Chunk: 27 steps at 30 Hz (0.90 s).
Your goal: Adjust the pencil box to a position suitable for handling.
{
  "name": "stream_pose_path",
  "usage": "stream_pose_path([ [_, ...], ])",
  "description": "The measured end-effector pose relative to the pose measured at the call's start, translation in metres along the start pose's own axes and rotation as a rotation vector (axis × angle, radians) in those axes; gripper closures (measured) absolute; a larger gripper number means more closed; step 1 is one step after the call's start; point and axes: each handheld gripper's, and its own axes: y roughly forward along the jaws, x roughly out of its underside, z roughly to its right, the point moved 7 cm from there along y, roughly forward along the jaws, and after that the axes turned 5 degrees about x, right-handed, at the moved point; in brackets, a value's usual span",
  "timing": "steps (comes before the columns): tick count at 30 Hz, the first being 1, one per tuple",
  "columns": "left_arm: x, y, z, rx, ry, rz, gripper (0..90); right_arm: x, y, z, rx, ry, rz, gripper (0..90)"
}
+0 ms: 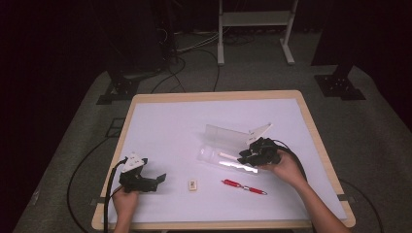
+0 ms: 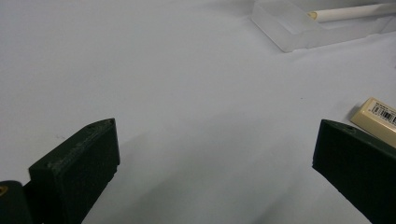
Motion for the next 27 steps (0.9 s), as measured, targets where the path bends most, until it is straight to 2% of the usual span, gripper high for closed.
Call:
stream_pose_path([
  [10, 0.000, 0.000, 0.000, -0.003, 0.002, -0.003, 0.1, 0.009, -0.021, -0.021, -0.014, 0.004, 0.033, 60.5],
  [17, 0.000, 0.000, 0.000, -0.004, 0.002, -0.004, 0.1, 0.017, -0.026, -0.038, -0.041, 0.005, 0.035, 58.5],
  [27, 0.000, 0.000, 0.000, -0.004, 0.002, -0.004, 0.1, 0.031, -0.026, -0.062, -0.080, -0.021, 0.029, 59.6],
])
